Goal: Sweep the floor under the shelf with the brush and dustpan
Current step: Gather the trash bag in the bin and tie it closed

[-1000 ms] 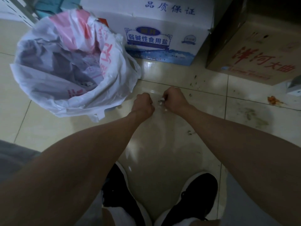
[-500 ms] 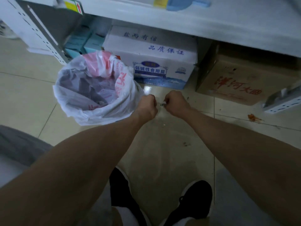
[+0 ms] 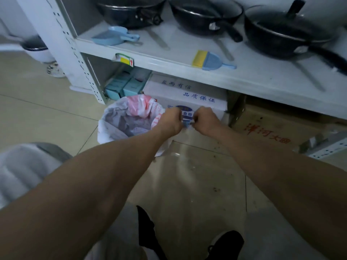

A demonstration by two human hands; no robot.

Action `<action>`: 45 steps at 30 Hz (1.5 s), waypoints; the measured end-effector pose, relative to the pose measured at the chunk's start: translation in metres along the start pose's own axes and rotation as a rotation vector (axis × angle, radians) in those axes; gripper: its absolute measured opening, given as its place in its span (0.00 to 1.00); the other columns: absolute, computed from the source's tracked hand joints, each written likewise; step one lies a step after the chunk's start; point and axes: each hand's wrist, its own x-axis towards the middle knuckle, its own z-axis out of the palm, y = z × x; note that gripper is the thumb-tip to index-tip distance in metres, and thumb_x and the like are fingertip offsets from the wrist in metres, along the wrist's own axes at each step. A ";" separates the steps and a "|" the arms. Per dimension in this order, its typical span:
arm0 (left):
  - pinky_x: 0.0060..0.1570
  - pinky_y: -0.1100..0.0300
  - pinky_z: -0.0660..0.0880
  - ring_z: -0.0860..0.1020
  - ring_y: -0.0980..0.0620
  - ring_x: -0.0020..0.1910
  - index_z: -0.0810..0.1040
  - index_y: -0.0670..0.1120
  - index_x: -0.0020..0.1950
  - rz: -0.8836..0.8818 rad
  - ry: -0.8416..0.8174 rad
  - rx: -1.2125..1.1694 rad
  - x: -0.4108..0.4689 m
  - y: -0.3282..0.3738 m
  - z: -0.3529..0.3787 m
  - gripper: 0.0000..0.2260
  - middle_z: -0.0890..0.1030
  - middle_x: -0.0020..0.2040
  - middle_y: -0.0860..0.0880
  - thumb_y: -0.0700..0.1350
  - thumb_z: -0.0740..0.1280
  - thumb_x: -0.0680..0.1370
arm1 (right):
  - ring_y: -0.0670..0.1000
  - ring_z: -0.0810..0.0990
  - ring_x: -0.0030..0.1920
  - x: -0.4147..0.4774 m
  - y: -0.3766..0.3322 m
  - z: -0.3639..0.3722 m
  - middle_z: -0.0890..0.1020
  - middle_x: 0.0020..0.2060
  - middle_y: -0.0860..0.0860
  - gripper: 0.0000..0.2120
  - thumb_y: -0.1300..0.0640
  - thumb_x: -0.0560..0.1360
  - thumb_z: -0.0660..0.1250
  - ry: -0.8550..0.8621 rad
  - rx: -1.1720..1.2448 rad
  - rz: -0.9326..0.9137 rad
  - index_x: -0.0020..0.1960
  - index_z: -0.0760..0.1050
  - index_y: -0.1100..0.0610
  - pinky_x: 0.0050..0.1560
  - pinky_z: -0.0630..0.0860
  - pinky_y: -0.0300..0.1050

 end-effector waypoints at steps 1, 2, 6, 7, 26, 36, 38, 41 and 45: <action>0.51 0.56 0.74 0.80 0.42 0.52 0.80 0.38 0.52 -0.005 0.017 -0.001 0.000 -0.001 -0.010 0.07 0.82 0.52 0.39 0.37 0.68 0.75 | 0.52 0.76 0.38 0.001 -0.007 -0.004 0.78 0.39 0.55 0.05 0.64 0.68 0.71 -0.003 -0.009 -0.006 0.44 0.79 0.61 0.38 0.73 0.42; 0.52 0.55 0.75 0.79 0.41 0.52 0.80 0.38 0.52 -0.011 0.037 0.003 0.001 -0.004 -0.018 0.07 0.82 0.52 0.39 0.37 0.68 0.75 | 0.52 0.76 0.38 0.002 -0.015 -0.009 0.78 0.38 0.55 0.05 0.65 0.67 0.71 -0.006 -0.018 -0.006 0.42 0.78 0.59 0.39 0.74 0.43; 0.50 0.54 0.76 0.79 0.43 0.50 0.80 0.39 0.51 -0.052 0.084 0.025 0.001 -0.024 -0.046 0.06 0.81 0.50 0.41 0.36 0.65 0.75 | 0.55 0.80 0.39 0.015 -0.045 -0.016 0.79 0.37 0.56 0.06 0.67 0.66 0.70 -0.022 -0.029 -0.017 0.37 0.76 0.58 0.42 0.79 0.45; 0.48 0.54 0.76 0.79 0.42 0.50 0.80 0.38 0.51 -0.067 0.093 0.032 0.000 -0.030 -0.053 0.07 0.81 0.50 0.40 0.36 0.65 0.75 | 0.55 0.80 0.40 0.019 -0.053 -0.016 0.78 0.37 0.56 0.07 0.67 0.66 0.71 -0.022 -0.023 -0.029 0.36 0.75 0.57 0.41 0.78 0.44; 0.34 0.57 0.66 0.72 0.48 0.35 0.66 0.45 0.30 -0.250 0.001 0.157 -0.023 -0.129 -0.069 0.14 0.71 0.31 0.48 0.40 0.61 0.77 | 0.54 0.79 0.39 0.045 -0.122 0.058 0.82 0.43 0.57 0.08 0.65 0.67 0.72 -0.087 0.175 -0.194 0.46 0.82 0.62 0.44 0.78 0.46; 0.50 0.51 0.78 0.79 0.43 0.50 0.80 0.39 0.56 -0.209 -0.079 0.181 -0.021 -0.101 -0.079 0.12 0.82 0.52 0.43 0.44 0.64 0.77 | 0.57 0.81 0.42 0.042 -0.110 0.043 0.81 0.45 0.58 0.08 0.70 0.68 0.67 -0.074 0.143 -0.129 0.43 0.81 0.61 0.43 0.79 0.48; 0.48 0.54 0.76 0.79 0.44 0.49 0.81 0.39 0.56 -0.190 -0.099 0.180 -0.020 -0.090 -0.077 0.12 0.82 0.52 0.42 0.42 0.64 0.77 | 0.56 0.81 0.42 0.041 -0.105 0.038 0.81 0.46 0.58 0.09 0.70 0.68 0.66 -0.069 0.122 -0.113 0.43 0.81 0.60 0.44 0.79 0.47; 0.48 0.53 0.77 0.78 0.45 0.46 0.80 0.40 0.56 -0.160 -0.113 0.179 -0.017 -0.074 -0.072 0.11 0.83 0.52 0.42 0.42 0.63 0.78 | 0.56 0.80 0.44 0.039 -0.097 0.027 0.80 0.48 0.57 0.10 0.70 0.68 0.66 -0.054 0.119 -0.081 0.45 0.81 0.59 0.46 0.79 0.47; 0.52 0.52 0.77 0.78 0.43 0.53 0.78 0.40 0.61 -0.111 -0.137 0.174 -0.014 -0.053 -0.060 0.14 0.81 0.56 0.42 0.41 0.62 0.77 | 0.55 0.81 0.44 0.034 -0.079 0.009 0.80 0.48 0.56 0.09 0.66 0.65 0.68 -0.066 0.113 -0.048 0.42 0.78 0.54 0.48 0.81 0.51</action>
